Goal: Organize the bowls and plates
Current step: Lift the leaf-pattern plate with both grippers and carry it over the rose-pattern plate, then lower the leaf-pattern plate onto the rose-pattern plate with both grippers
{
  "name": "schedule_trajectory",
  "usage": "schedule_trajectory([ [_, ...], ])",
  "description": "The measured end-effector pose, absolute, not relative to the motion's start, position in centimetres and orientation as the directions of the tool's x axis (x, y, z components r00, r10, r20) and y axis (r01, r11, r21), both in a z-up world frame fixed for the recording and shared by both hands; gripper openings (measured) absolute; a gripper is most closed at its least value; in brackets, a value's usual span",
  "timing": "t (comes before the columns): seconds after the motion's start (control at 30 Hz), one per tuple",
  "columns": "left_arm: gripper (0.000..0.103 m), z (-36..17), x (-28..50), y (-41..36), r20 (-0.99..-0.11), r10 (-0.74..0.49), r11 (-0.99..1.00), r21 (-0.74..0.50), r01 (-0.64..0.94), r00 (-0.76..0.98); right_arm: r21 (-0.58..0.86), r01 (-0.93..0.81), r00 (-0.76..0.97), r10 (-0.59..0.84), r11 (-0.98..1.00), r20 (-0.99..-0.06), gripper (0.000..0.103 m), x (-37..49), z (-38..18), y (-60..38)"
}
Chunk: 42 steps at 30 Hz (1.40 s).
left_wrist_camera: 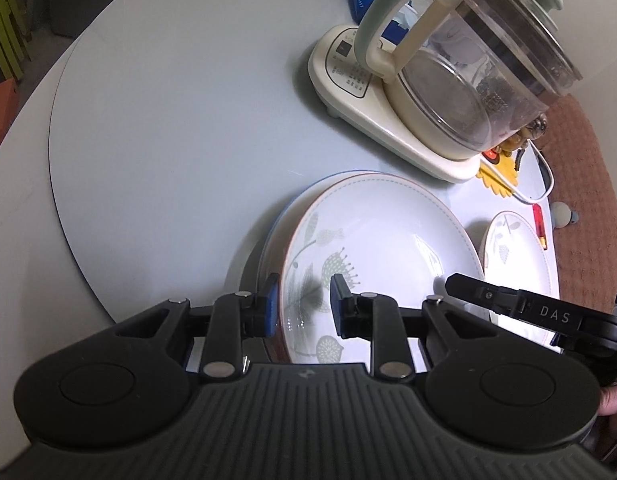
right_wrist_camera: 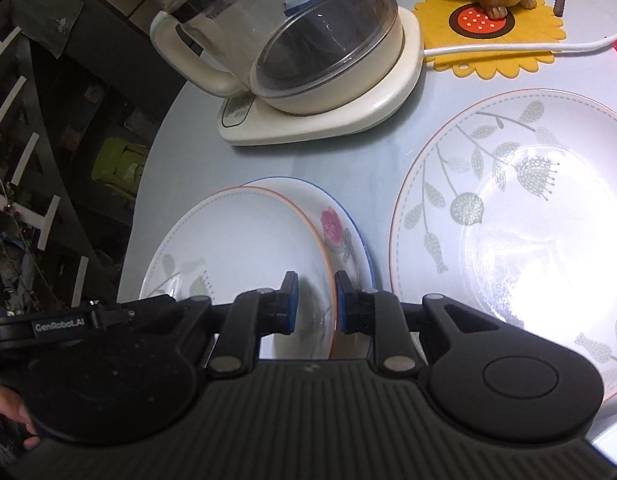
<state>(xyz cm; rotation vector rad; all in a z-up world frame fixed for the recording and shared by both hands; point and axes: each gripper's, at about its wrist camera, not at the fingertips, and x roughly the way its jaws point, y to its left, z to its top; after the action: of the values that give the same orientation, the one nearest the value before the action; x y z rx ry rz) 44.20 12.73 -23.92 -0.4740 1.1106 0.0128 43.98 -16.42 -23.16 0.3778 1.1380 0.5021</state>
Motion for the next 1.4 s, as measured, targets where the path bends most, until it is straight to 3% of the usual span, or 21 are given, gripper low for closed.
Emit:
schedule_trajectory([
  [0.47, 0.030, -24.3, 45.6, 11.5, -0.895, -0.182, 0.939, -0.281, -0.197, 0.408, 0.485, -0.198, 0.317, 0.524, 0.852, -0.790, 0.022, 45.0, -23.3, -15.7],
  [1.0, 0.033, -24.8, 43.8, 14.9, -0.856, -0.346, 0.815, -0.477, -0.329, 0.385, 0.501, -0.161, 0.306, 0.526, 0.850, -0.794, 0.019, 45.4, -23.5, -16.0],
  [1.4, 0.033, -23.9, 41.8, 14.9, -0.871, -0.342, 0.825, -0.458, -0.331, 0.354, 0.472, -0.201, 0.268, 0.511, 0.859, -0.817, 0.019, 46.3, -23.4, -15.0],
])
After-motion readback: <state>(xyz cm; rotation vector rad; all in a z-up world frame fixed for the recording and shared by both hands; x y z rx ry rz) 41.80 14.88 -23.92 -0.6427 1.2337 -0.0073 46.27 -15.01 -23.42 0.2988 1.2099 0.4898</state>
